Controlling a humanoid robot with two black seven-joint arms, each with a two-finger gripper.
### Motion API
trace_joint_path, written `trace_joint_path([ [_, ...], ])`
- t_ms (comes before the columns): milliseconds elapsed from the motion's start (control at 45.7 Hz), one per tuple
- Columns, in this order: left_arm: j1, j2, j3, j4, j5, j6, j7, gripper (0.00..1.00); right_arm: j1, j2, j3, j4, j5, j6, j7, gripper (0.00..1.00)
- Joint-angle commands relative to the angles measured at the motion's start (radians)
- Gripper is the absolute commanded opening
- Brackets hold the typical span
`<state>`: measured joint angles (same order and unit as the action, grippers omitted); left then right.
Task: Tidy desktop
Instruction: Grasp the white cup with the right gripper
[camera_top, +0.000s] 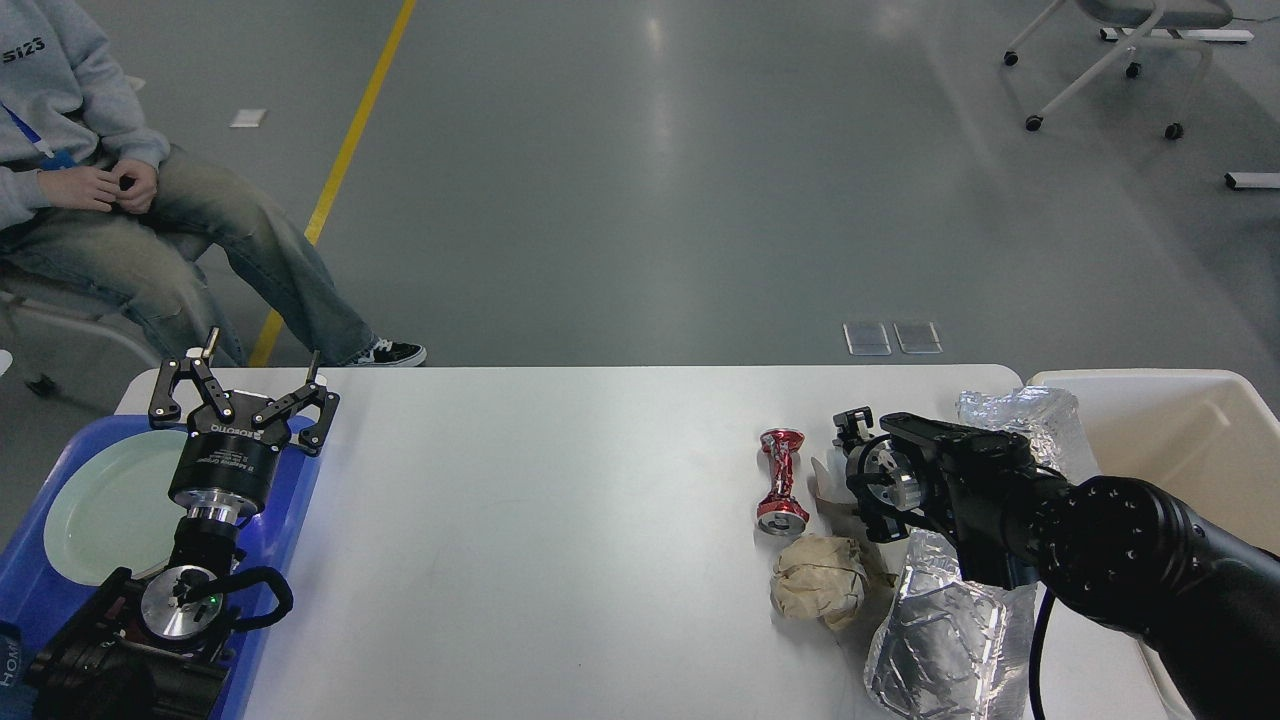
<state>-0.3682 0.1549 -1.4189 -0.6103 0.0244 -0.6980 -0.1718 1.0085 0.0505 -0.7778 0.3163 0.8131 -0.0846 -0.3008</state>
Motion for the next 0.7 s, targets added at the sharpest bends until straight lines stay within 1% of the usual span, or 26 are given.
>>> trace_joint_path([
  [0, 0.000, 0.000, 0.000, 0.000, 0.000, 0.000, 0.000, 0.96, -0.002, 0.000, -0.001, 0.000, -0.002, 0.000, -0.001, 0.67],
  [44, 0.000, 0.000, 0.000, 0.000, 0.000, 0.000, 0.000, 0.96, -0.005, 0.000, -0.001, 0.003, -0.005, 0.002, -0.001, 0.54],
  [109, 0.000, 0.000, 0.000, 0.000, 0.000, 0.000, 0.000, 0.96, -0.008, 0.000, -0.001, 0.010, -0.025, 0.003, -0.001, 0.39],
  [153, 0.000, 0.000, 0.000, 0.001, 0.000, 0.000, 0.000, 0.96, -0.008, -0.001, -0.001, 0.015, -0.038, 0.003, -0.006, 0.26],
  [219, 0.000, 0.000, 0.000, 0.000, 0.000, 0.000, 0.000, 0.96, 0.004, -0.004, 0.002, 0.024, -0.046, 0.005, -0.008, 0.14],
  [262, 0.000, 0.000, 0.000, 0.000, 0.000, 0.000, 0.000, 0.96, 0.012, -0.006, 0.009, 0.035, -0.040, 0.005, -0.008, 0.04],
  [284, 0.000, 0.000, 0.000, 0.000, 0.000, 0.000, 0.000, 0.96, 0.018, -0.011, 0.017, 0.040, -0.040, 0.005, -0.008, 0.00],
  [394, 0.000, 0.000, 0.000, 0.000, 0.000, 0.000, 0.000, 0.96, 0.039, -0.029, 0.058, 0.078, -0.040, 0.005, -0.009, 0.00],
  [678, 0.000, 0.000, 0.000, 0.000, 0.000, 0.000, 0.000, 0.96, 0.147, -0.104, 0.049, 0.210, -0.051, 0.002, -0.009, 0.00],
])
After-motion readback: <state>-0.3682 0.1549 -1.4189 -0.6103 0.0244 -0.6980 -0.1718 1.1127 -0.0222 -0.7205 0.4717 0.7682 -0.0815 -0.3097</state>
